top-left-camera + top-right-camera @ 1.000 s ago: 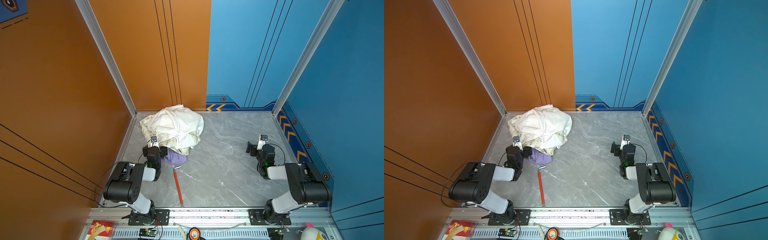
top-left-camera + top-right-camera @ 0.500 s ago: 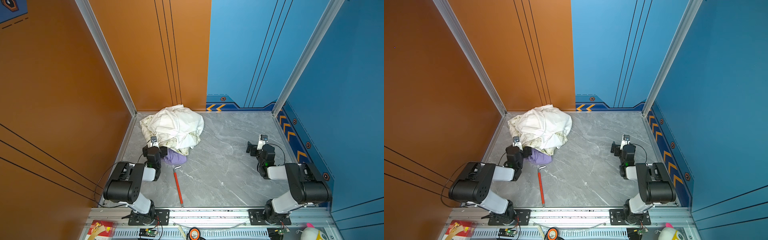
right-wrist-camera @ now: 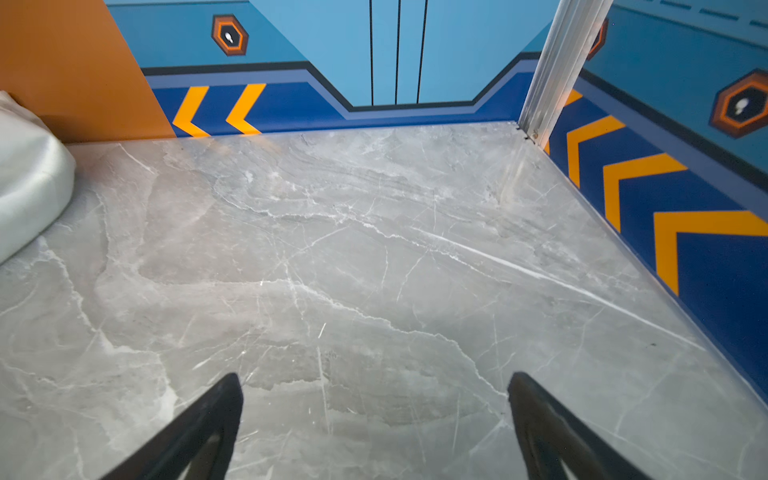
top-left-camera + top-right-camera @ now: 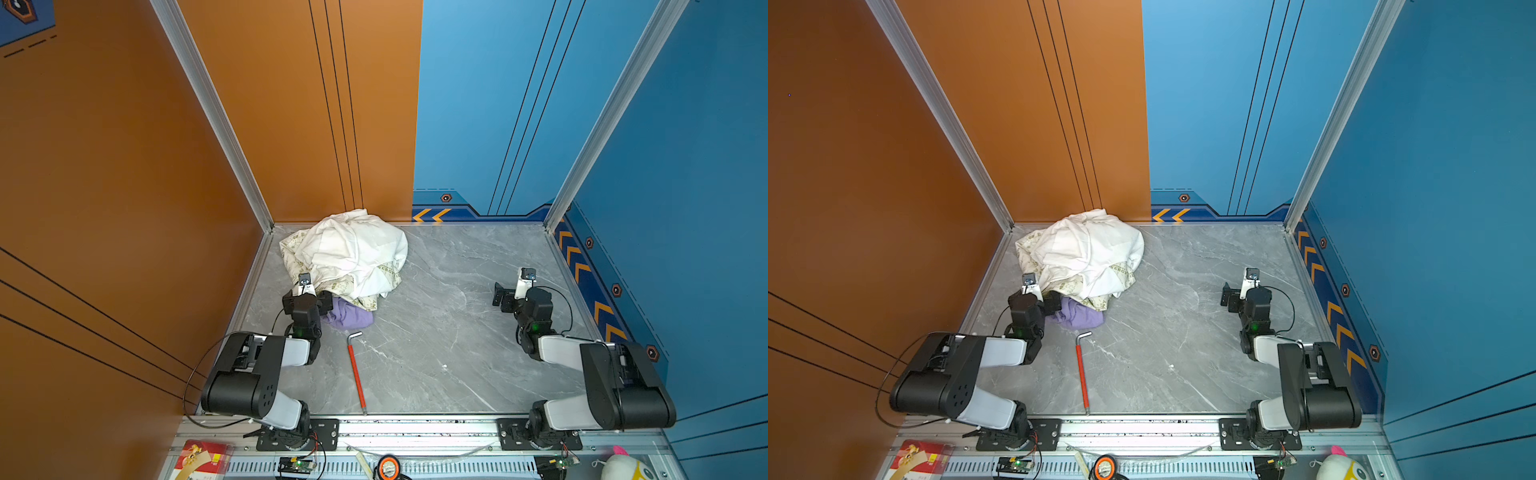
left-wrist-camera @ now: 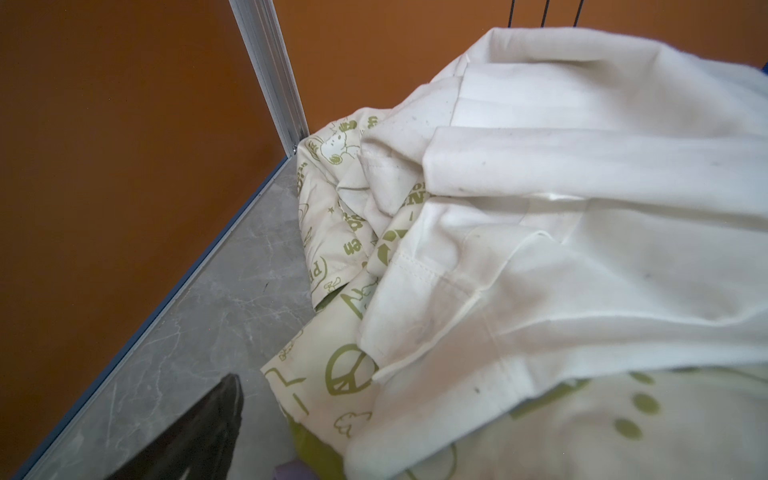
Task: Pick out a specific cloth from the pile
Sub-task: 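Reach the left gripper down to the lavender cloth under the pile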
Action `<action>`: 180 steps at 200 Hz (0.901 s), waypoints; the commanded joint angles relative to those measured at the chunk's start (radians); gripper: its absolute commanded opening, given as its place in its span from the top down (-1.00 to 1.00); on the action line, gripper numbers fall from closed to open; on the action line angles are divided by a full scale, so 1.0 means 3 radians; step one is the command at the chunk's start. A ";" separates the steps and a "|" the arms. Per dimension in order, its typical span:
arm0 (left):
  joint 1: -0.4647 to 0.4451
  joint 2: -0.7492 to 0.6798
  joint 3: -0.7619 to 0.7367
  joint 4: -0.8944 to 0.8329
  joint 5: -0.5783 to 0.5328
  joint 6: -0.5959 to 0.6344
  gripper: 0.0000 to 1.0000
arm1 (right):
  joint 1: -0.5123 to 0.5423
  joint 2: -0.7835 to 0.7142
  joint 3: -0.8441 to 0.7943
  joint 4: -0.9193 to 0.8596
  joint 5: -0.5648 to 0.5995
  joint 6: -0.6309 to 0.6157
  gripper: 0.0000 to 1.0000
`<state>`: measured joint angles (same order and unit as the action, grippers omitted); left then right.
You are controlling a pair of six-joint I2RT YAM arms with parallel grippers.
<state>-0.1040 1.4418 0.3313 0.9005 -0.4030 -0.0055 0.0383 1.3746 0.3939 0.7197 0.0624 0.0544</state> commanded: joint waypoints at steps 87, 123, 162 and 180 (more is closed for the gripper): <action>0.0294 -0.2385 0.0795 -0.3909 0.0616 -0.1755 -0.98 | 0.1164 -0.1475 0.0329 -0.1447 0.0315 0.0428 -1.00; 0.0406 -0.2421 0.0777 -0.4167 0.1364 -0.2151 -0.87 | 0.1602 -0.1589 0.0582 -0.1828 0.0280 0.0242 -1.00; 0.0423 -0.2131 0.0626 -0.4062 0.1906 -0.2425 -0.78 | 0.1919 -0.1669 0.0687 -0.2120 0.0180 0.0112 -1.00; 0.0423 -0.2021 0.0545 -0.3926 0.1950 -0.2504 -0.75 | 0.2032 -0.1715 0.0671 -0.2179 0.0202 0.0085 -1.00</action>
<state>0.0143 0.8043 0.5346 -0.2890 0.0742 -0.6876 0.6136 0.8845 0.5800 0.1490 0.1299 0.1135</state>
